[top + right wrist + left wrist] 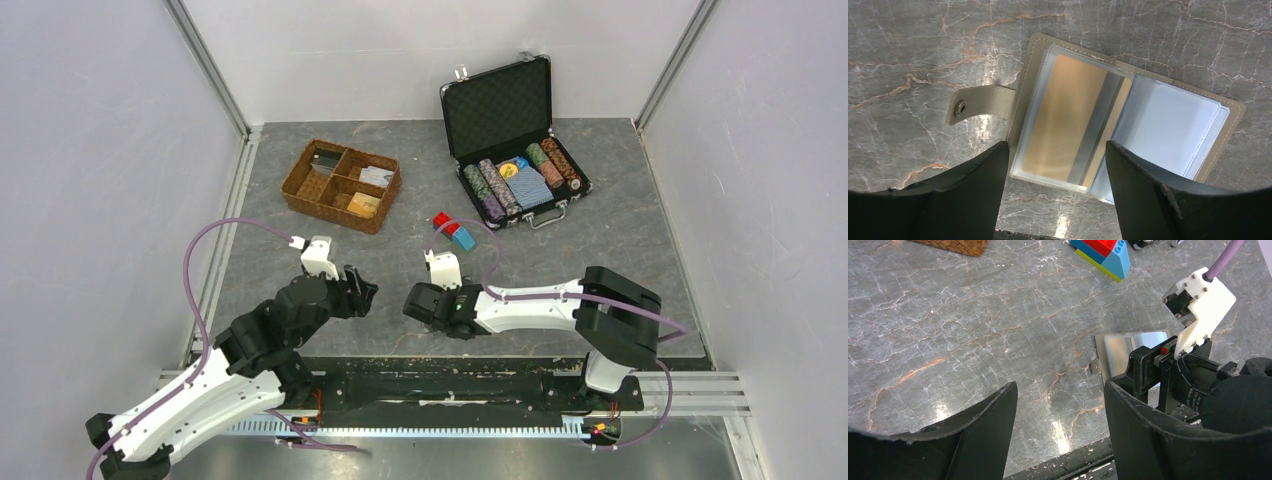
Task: Take the credit cards out of the card holder
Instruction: Remove the credit card from the card holder.
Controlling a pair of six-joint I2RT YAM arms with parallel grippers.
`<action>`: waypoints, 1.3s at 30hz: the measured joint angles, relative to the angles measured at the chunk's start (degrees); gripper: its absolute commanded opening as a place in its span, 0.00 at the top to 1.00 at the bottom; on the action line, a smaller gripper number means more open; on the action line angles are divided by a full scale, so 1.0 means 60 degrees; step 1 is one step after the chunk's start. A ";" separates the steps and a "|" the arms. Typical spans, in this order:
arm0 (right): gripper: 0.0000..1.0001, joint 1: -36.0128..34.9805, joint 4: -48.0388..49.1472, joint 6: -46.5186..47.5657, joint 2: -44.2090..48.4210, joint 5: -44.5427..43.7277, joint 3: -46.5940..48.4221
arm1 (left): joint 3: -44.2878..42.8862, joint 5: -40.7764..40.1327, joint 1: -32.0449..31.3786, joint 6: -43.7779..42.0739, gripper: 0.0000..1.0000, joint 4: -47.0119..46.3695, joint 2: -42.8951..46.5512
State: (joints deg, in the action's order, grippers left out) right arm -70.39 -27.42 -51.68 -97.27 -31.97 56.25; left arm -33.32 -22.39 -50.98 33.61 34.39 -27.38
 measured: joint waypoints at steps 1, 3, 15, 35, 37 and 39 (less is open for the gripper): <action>0.29 0.0000 -0.0015 0.0000 -0.0036 0.0000 0.0000 | 0.0000 -0.0004 0.0000 0.0000 0.29 0.0000 0.0000; 0.32 0.0000 -0.0018 0.0000 -0.0076 0.0000 0.0000 | 0.0000 0.0000 0.0000 0.0000 0.29 0.0000 0.0000; 0.42 0.0022 0.0459 -0.0036 -0.0062 0.0069 -0.0280 | 0.0080 0.0007 0.0000 0.0000 0.29 0.0000 -0.0124; 0.71 0.0033 0.1260 0.0106 0.1111 0.0186 -0.1315 | 0.0200 0.0561 0.0000 0.0040 0.29 -0.0142 -0.1268; 0.71 0.0040 0.1341 0.0120 0.1282 0.0200 -0.1406 | 0.0211 0.0616 0.0000 0.0044 0.29 -0.0229 -0.1413; 0.71 0.0047 0.1468 0.0149 0.1457 0.0211 -0.1497 | 0.0211 0.0692 0.0000 0.0047 0.29 -0.0324 -0.1552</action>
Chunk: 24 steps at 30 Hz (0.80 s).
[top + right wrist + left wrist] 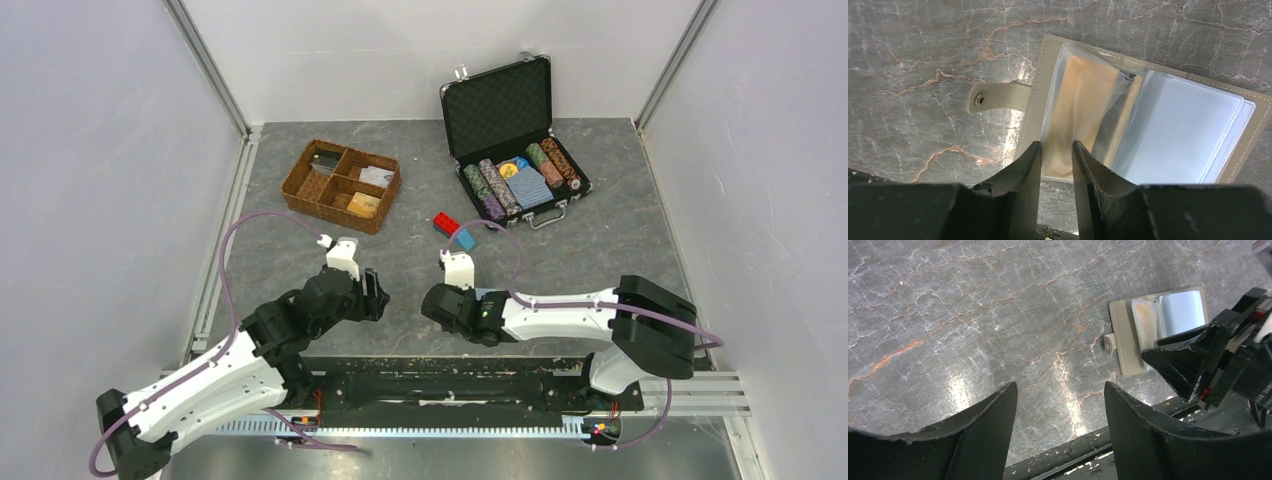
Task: Take the credit cards out of the card holder
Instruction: Remove the credit card from the card holder.
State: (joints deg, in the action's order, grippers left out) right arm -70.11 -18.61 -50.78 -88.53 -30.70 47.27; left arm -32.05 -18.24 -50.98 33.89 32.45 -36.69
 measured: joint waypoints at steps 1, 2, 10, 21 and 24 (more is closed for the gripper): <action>0.71 0.0000 0.0055 0.0007 0.0058 0.0000 -0.0036 | 0.0000 0.0062 0.0000 0.0000 0.29 -0.0029 -0.0073; 0.71 0.0000 0.0153 0.0040 0.0153 0.0004 -0.0113 | 0.0000 0.0098 -0.0004 0.0000 0.29 -0.0062 -0.0146; 0.71 0.0084 0.1115 0.0248 0.0925 0.0299 -0.0918 | 0.0331 0.0980 -0.0011 0.0058 0.31 -0.1169 -0.0823; 0.70 0.0933 0.3719 0.0481 0.2266 0.1770 -0.3198 | 0.1188 0.2331 -0.0026 0.0849 0.37 -0.3322 -0.2142; 0.70 0.1111 0.4328 0.0528 0.2535 0.2160 -0.3617 | 0.1188 0.2568 -0.0026 0.0991 0.40 -0.3829 -0.2393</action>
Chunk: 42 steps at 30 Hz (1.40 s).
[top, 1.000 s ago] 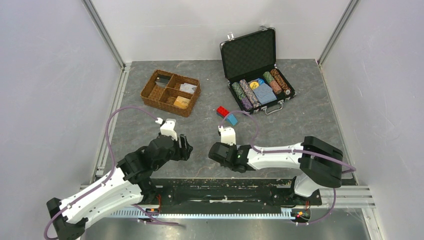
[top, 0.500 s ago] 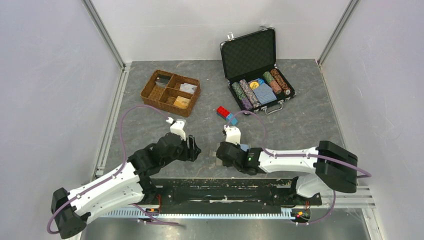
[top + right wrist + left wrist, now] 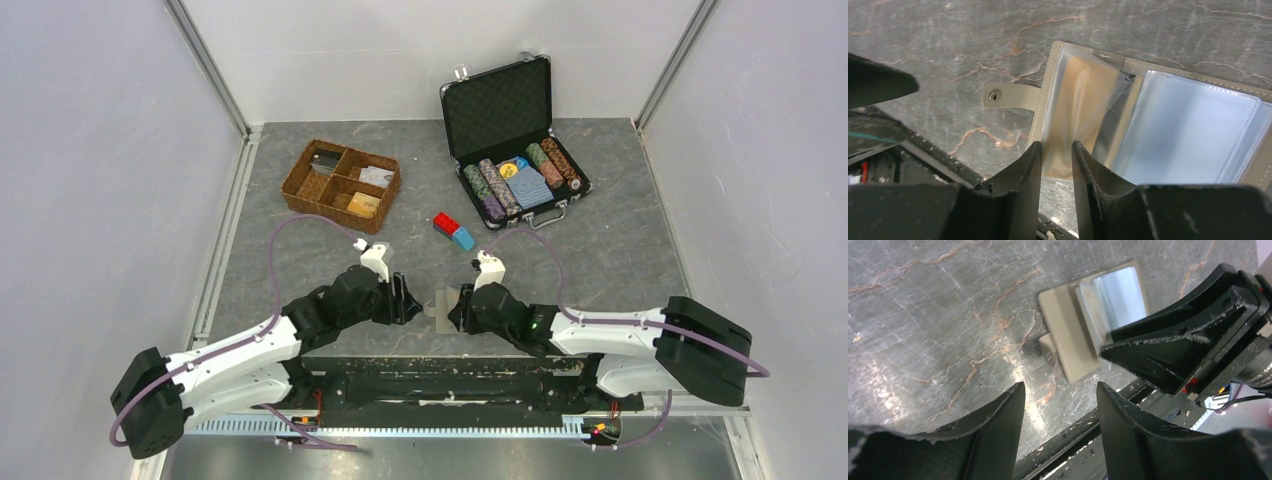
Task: Take the credit cards out of the card holder
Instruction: Remove the credit card from the card holder.
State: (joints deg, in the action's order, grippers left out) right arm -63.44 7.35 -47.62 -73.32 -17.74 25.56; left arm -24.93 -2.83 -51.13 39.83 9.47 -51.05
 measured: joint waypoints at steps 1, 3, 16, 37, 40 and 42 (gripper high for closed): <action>0.70 0.0040 0.0186 0.0033 0.0087 0.0109 -0.0095 | 0.0000 0.0062 0.0000 0.0113 0.40 -0.0175 -0.0091; 0.70 0.0124 0.0550 0.0084 0.0237 0.0382 -0.0270 | 0.0000 0.0102 0.0000 0.0233 0.41 -0.0463 -0.0295; 0.70 0.0816 0.1927 0.0117 0.0780 0.1636 -0.1246 | -0.1268 0.0251 0.0000 0.0725 0.56 -0.0896 -0.3136; 0.52 0.0987 0.2517 0.0044 0.0998 0.2248 -0.1606 | -0.2412 0.0907 0.0000 0.0962 0.60 -0.1122 -0.5632; 0.48 0.0987 0.2459 0.0073 0.1009 0.2266 -0.1606 | -0.2412 0.1096 0.0000 0.0994 0.60 -0.1362 -0.5628; 0.46 0.0987 0.2284 0.0142 0.1100 0.2237 -0.1599 | -0.2412 0.1257 0.0000 0.1009 0.60 -0.1479 -0.5617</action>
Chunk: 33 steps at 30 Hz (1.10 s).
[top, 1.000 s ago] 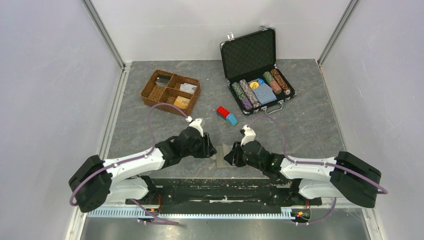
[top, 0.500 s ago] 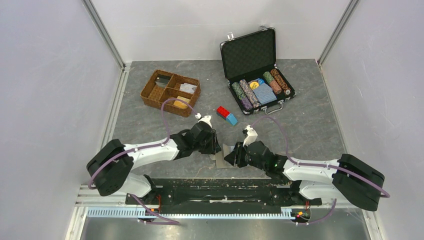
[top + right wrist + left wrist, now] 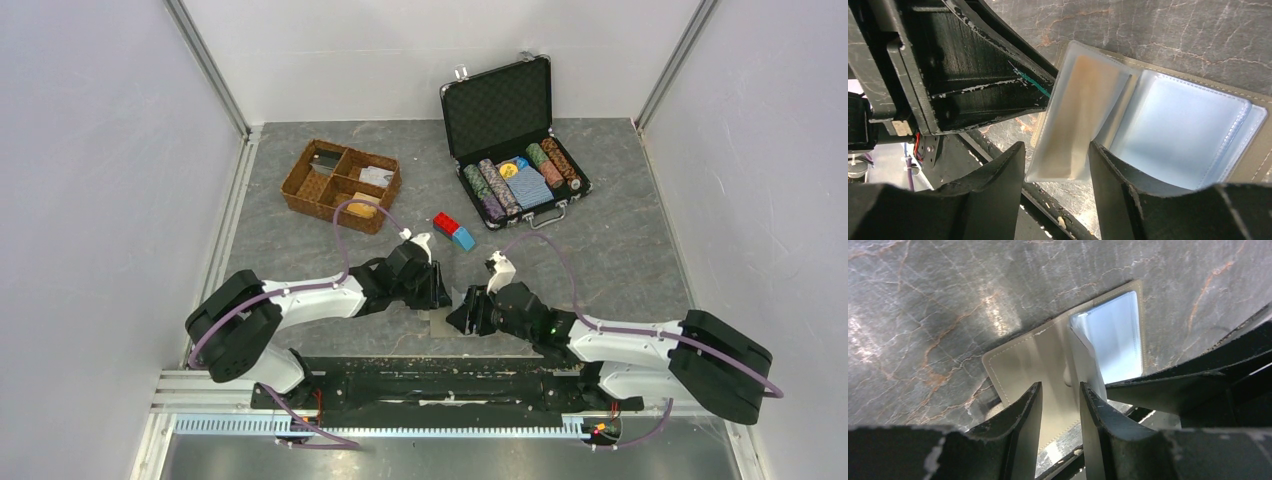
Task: Take the credit cards out of the card holder
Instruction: Remove the credit card from the card holder.
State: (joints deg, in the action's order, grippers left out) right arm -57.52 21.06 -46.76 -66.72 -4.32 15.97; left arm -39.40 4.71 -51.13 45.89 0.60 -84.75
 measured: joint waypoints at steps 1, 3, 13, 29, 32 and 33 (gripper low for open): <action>0.45 0.0000 -0.0106 0.0022 0.0058 -0.0015 0.0011 | 0.0000 0.0073 0.0000 0.0018 0.60 -0.0062 0.0004; 0.44 0.0000 -0.0404 0.0098 0.0222 -0.0102 0.0076 | 0.0000 0.0237 0.0000 0.0029 0.60 -0.0200 0.0007; 0.54 0.0000 -0.1825 0.0423 0.1304 -0.0922 0.0317 | 0.0000 0.0907 0.0000 0.0175 0.59 -0.0820 0.0004; 0.72 0.0084 -0.3428 0.0674 0.1931 -0.1931 0.0426 | -0.0029 0.1548 -0.0080 0.0375 0.60 -0.1545 -0.0495; 0.73 0.0095 -0.3508 0.0714 0.1931 -0.2018 0.0426 | -0.0080 0.1020 -0.0084 0.0364 0.59 -0.0900 -0.0240; 0.73 0.0113 -0.3526 0.0718 0.1931 -0.2025 0.0426 | -0.0098 0.0812 -0.0080 0.0357 0.57 -0.0637 -0.0087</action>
State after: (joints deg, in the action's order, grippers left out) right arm -56.84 -0.10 -42.46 -55.13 -16.47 18.52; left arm -39.99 9.58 -51.62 48.03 -3.22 -85.27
